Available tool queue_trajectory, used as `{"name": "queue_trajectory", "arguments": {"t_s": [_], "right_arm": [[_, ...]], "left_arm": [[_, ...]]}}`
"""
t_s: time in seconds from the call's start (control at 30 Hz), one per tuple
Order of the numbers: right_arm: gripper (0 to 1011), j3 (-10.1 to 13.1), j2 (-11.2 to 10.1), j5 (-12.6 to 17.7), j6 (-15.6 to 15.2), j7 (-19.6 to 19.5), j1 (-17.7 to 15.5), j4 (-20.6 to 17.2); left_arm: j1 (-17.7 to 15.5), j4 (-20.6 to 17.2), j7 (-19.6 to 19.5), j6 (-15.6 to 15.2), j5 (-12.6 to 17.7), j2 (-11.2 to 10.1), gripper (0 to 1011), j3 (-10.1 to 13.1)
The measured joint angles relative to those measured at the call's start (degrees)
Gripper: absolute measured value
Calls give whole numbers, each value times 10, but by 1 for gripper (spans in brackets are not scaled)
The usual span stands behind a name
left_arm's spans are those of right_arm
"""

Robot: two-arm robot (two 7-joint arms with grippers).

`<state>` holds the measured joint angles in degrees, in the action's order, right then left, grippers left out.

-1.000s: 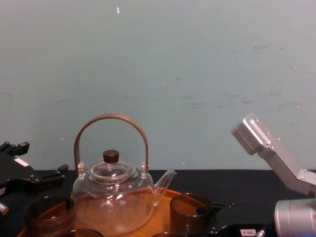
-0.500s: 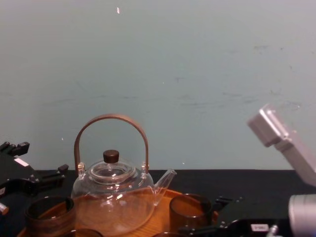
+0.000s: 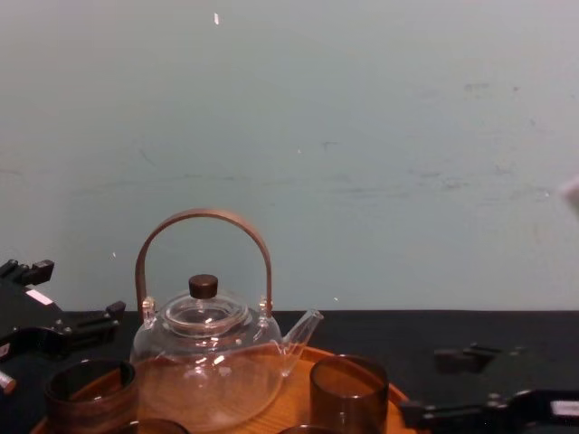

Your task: Pick up the glass from the table and place it on the tray.

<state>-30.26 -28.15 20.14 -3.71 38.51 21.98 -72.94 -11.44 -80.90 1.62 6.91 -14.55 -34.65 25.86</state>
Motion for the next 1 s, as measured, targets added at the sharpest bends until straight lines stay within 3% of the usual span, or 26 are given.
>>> {"name": "queue_trajectory", "arguments": {"t_s": [0.27,0.47,0.7,0.9,1.0], "right_arm": [[1002,34,-60,34,10,-4,-54,-69],[1003,58,-81,46,23,-28,-86,-97],[1003,98,-73,44,53,-100,-128,-125],[1002,128,-40,20,81,-178,-158,-131],[1003,134,-30,16,84,-193,-163,-128]], "left_arm": [[0,0,0,0,0,0,1001,0],[0,0,0,0,0,0,1001,0],[0,0,0,0,0,0,1001,0],[0,0,0,0,0,0,1001,0],[0,0,0,0,0,0,1001,0]]}}
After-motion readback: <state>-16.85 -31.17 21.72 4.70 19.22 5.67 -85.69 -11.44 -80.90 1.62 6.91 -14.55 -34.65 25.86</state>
